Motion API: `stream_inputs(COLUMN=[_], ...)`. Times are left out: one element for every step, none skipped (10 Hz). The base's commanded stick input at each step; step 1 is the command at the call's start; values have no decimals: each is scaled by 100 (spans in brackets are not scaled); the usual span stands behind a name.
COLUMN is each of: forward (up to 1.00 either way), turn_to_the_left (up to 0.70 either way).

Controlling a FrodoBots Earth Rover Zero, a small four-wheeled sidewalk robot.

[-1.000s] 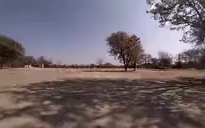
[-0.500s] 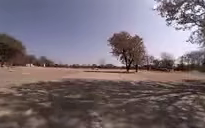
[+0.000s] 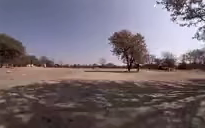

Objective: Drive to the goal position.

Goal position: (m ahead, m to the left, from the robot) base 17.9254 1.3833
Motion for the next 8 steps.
stream_inputs(forward=[100, 100, 100, 100, 100, 100, 100, 100], turn_to_the_left=[0, 0, 0, 0, 0, 0, 1, 2])
